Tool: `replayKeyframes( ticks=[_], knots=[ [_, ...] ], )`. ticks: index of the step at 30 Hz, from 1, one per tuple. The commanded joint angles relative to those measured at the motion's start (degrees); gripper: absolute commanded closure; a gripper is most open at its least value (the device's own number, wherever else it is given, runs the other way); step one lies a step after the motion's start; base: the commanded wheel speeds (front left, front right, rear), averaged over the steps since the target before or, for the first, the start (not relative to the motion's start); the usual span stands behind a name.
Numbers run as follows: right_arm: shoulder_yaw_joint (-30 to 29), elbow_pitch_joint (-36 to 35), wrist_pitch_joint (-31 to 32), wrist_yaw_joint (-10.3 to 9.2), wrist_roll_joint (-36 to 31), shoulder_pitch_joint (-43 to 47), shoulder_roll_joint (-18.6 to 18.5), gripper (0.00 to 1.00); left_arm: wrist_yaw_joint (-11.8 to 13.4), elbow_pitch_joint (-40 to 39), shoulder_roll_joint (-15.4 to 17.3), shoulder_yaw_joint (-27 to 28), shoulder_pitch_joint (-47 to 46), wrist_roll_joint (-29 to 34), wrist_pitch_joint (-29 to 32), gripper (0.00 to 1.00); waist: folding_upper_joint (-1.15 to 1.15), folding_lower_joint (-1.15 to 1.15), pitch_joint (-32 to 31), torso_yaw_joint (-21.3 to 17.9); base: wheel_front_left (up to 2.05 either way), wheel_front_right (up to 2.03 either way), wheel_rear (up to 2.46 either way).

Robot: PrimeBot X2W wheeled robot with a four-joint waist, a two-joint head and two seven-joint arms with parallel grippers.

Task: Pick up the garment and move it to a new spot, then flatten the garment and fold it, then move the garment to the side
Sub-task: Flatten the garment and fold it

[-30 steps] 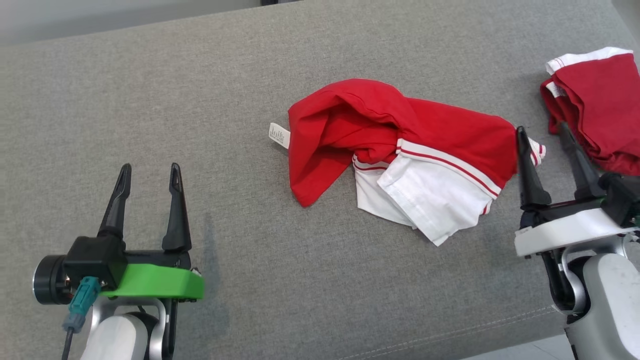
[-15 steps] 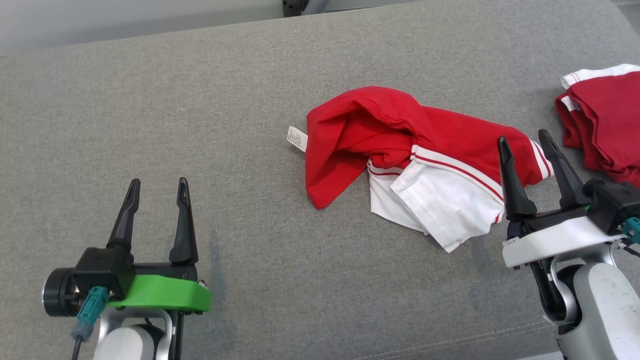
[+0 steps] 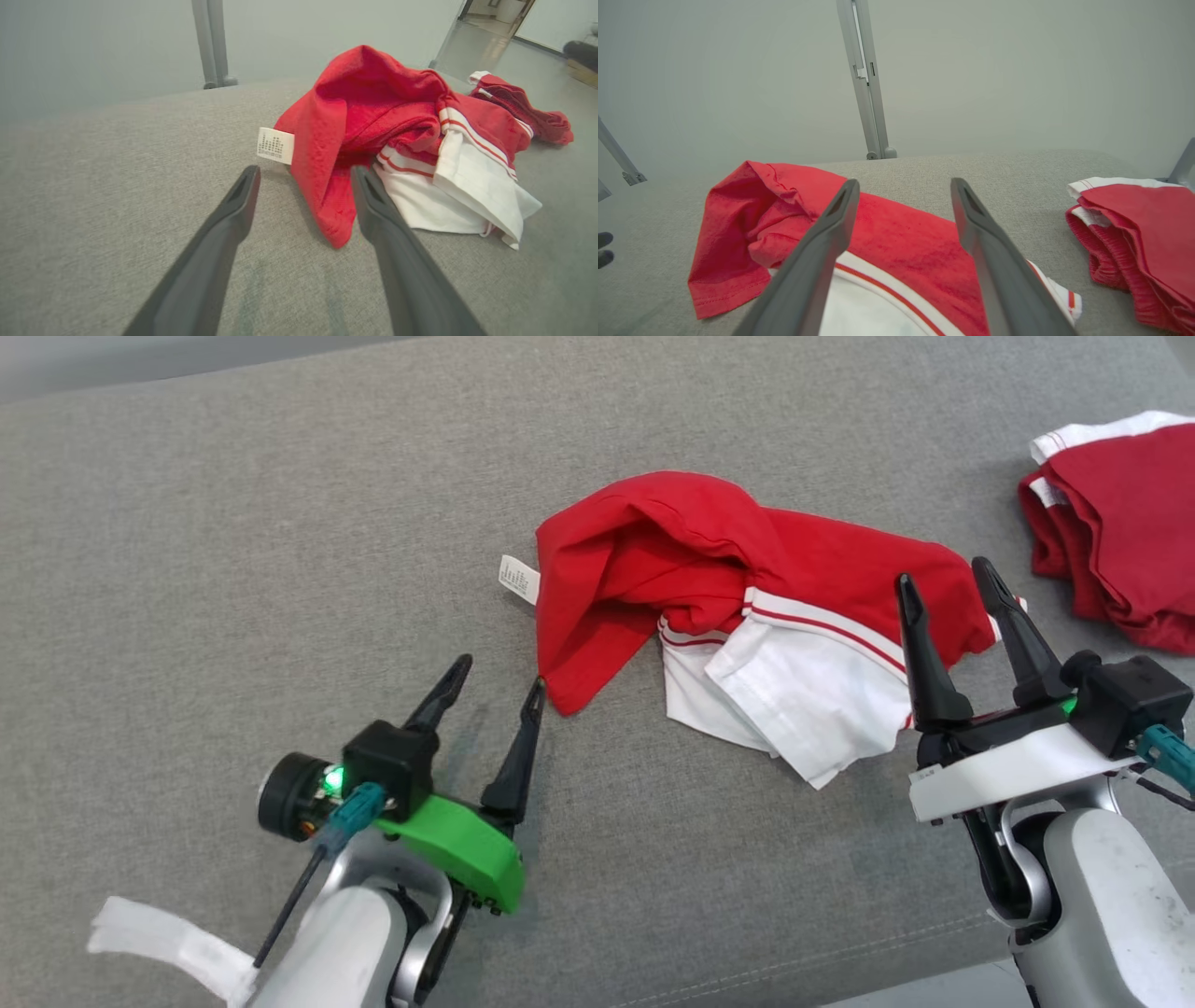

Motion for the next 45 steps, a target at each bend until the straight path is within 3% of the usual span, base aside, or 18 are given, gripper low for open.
replayKeyframes(
  ticks=[1,9,10,11,12,13,20,24,32,37,42,45],
  knots=[
    [0.2,0.3,-0.5,-0.03,0.4,-0.7,0.2,0.00,-0.6,1.4,-0.2,-0.3,-1.3,-0.8,0.4,0.00,0.00,0.00,1.8,-2.2,0.00,0.00,0.00],
    [1.0,2.0,-2.1,-0.03,1.2,-2.1,1.0,0.00,-2.8,13.8,-1.5,-0.3,-5.3,-3.5,3.2,0.00,0.00,0.00,4.2,-6.1,0.00,0.00,0.00],
    [1.0,2.2,-2.3,-0.03,1.2,-2.2,1.0,0.00,-3.0,15.0,-1.6,0.0,-5.8,-4.0,3.4,0.04,0.00,0.00,4.4,-6.4,0.00,0.00,0.00],
    [0.9,2.4,-2.5,-0.03,1.3,-2.2,1.1,0.00,-3.4,16.0,-1.8,0.2,-6.4,-4.6,3.0,0.28,0.00,0.00,4.4,-6.5,0.00,0.00,0.00],
    [0.8,2.5,-2.6,-0.03,1.3,-2.2,1.1,0.00,-3.6,16.8,-1.9,0.5,-6.9,-5.0,2.5,0.90,0.00,0.00,4.5,-6.7,0.00,0.00,0.00],
    [0.7,2.7,-2.7,-0.03,1.2,-2.2,1.1,0.00,-4.0,17.6,-1.9,0.7,-7.3,-5.0,2.1,1.00,0.00,0.00,4.5,-6.7,0.00,0.00,0.00],
    [-0.1,3.3,-3.1,-0.03,0.9,-2.3,1.1,0.00,-2.3,18.4,0.3,3.0,-10.5,-3.3,-3.7,1.00,0.00,0.00,4.2,-6.2,0.00,0.00,0.00],
    [-0.9,3.4,-3.3,-0.03,0.6,-1.9,0.9,0.00,1.8,14.7,4.7,5.5,-12.5,0.8,-9.0,1.00,0.00,0.00,3.3,-4.7,0.00,0.00,0.00],
    [-1.9,2.9,-2.7,-0.03,0.4,-1.5,0.4,0.00,6.9,4.1,10.9,9.4,-12.7,5.5,-12.4,1.00,0.00,0.00,2.3,-1.4,0.00,0.00,0.00],
    [-2.3,2.2,-2.0,-0.03,0.1,-1.3,-0.2,0.00,11.2,-4.8,13.7,11.8,-7.5,8.1,-13.3,1.00,0.00,0.00,2.0,0.8,0.00,0.00,0.00],
    [-3.1,1.3,-1.4,-0.03,0.0,-0.8,-0.5,0.00,14.2,-6.8,11.7,12.3,2.3,5.7,-13.5,1.00,0.00,0.00,2.1,2.2,0.00,0.00,0.00],
    [-3.8,0.7,-0.9,-0.03,0.0,-0.3,-0.6,0.00,14.0,-4.4,9.0,11.4,6.3,3.4,-13.9,1.00,0.00,0.00,2.3,3.0,0.00,0.00,0.00]
  ],
)
